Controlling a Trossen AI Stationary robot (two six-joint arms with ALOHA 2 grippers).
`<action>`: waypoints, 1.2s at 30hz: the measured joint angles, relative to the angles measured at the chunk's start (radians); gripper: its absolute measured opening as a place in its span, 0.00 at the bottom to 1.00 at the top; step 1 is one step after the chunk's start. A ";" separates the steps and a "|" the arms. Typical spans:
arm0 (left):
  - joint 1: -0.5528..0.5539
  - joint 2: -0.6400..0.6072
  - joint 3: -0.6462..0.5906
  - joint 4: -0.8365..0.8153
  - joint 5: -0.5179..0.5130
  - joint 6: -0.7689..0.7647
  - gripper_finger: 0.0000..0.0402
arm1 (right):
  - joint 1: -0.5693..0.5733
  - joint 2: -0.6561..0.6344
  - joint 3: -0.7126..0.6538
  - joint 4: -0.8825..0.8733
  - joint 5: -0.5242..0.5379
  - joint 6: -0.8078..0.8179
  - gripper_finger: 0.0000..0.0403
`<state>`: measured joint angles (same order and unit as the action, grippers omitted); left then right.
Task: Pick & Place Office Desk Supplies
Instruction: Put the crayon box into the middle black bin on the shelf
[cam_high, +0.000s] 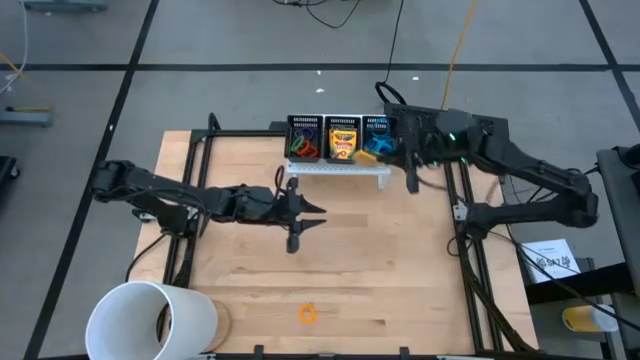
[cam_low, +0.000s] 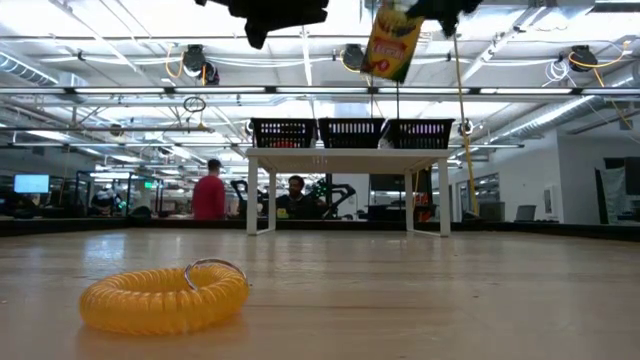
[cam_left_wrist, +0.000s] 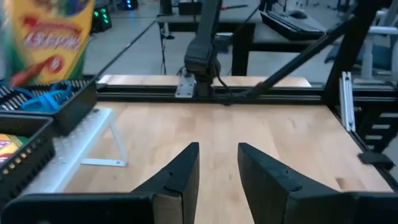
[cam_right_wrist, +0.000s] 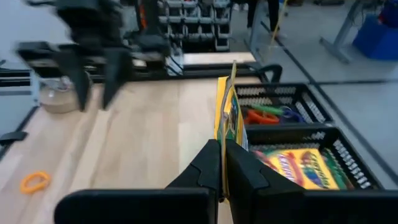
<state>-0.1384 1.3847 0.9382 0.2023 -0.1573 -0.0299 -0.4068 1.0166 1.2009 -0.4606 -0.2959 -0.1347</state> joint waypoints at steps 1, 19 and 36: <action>0.005 -0.001 0.000 -0.003 0.000 -0.001 0.30 | -0.040 0.026 0.010 0.000 -0.032 -0.012 0.01; 0.064 -0.226 0.001 -0.206 -0.058 0.071 0.30 | -0.342 0.415 0.236 -0.008 -0.445 -0.098 0.01; 0.134 -0.230 0.001 -0.230 -0.060 0.085 0.30 | -0.329 0.467 0.238 -0.066 -0.493 -0.120 0.01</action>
<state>-0.0041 1.1549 0.9394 -0.0282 -0.2173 0.0555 -0.7361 1.4834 1.4387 -0.5270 -0.7887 -0.2551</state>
